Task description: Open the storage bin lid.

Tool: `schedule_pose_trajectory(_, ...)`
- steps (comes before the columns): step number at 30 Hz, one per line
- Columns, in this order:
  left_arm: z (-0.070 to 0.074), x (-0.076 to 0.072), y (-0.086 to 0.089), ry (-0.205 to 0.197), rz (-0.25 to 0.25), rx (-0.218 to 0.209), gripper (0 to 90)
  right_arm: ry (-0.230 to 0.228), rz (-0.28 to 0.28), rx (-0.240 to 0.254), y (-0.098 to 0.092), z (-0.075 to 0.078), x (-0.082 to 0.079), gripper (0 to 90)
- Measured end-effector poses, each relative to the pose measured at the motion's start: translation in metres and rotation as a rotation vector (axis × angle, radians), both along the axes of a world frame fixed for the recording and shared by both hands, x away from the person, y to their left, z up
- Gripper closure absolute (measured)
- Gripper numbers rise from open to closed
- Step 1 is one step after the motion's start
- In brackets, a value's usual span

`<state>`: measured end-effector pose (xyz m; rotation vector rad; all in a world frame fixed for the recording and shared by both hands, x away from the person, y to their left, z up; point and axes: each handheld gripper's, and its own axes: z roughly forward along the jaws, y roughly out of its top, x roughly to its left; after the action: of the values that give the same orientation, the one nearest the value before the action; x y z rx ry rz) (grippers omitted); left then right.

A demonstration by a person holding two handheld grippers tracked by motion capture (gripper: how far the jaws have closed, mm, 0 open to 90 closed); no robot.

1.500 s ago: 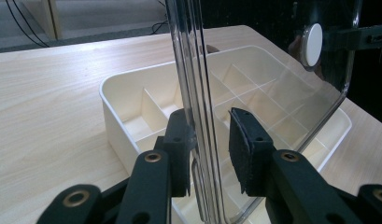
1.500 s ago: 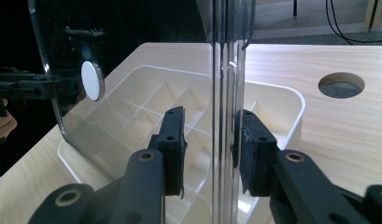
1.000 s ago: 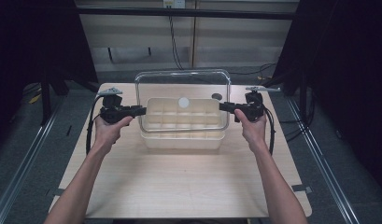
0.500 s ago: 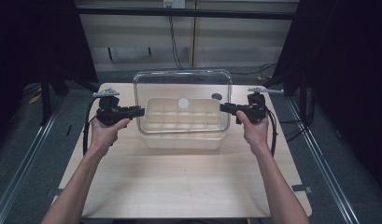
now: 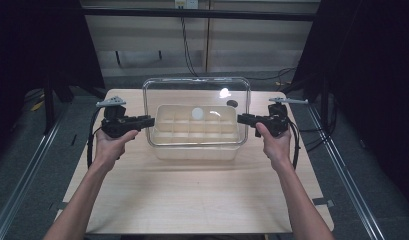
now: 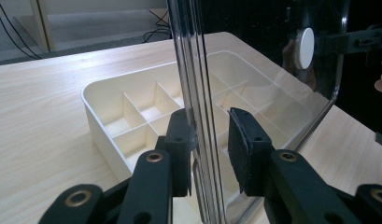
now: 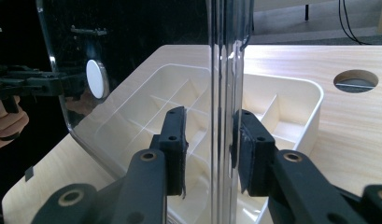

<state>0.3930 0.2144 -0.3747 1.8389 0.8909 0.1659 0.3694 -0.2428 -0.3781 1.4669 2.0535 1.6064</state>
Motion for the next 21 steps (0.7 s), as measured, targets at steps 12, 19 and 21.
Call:
schedule_pose_trajectory(12, -0.004, -0.012, 0.006, 0.006, 0.002, -0.004, 70.3, -0.004, 0.02, 0.011, 0.004, 0.0, -0.016, 69.2)
schedule_pose_trajectory(19, -0.006, -0.02, 0.008, 0.008, -0.006, -0.009, 70.2, -0.006, 0.026, 0.021, 0.005, 0.001, -0.025, 70.0)
schedule_pose_trajectory(21, -0.008, -0.022, 0.008, 0.01, -0.008, -0.003, 70.0, -0.008, 0.029, 0.015, 0.004, 0.001, -0.027, 70.0)
